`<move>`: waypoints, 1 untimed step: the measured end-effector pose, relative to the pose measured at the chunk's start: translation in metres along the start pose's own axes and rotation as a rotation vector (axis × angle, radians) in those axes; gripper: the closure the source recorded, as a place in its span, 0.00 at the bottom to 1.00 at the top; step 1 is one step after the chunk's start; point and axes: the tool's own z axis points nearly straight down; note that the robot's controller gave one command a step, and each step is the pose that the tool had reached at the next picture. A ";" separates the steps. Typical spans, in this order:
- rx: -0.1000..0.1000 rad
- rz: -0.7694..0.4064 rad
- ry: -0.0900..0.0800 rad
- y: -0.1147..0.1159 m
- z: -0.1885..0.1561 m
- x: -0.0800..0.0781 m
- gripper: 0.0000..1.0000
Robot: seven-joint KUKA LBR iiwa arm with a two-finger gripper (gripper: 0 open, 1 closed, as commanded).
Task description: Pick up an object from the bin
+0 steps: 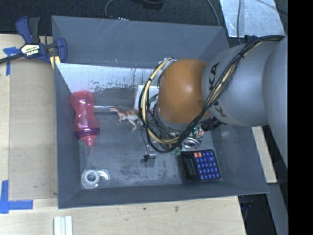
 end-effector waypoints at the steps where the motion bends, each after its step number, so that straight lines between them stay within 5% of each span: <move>1: -0.002 0.003 -0.008 0.000 -0.005 -0.002 0.00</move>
Offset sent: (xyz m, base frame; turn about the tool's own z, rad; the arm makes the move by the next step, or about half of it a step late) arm 0.0983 0.0055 -0.0599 -0.0691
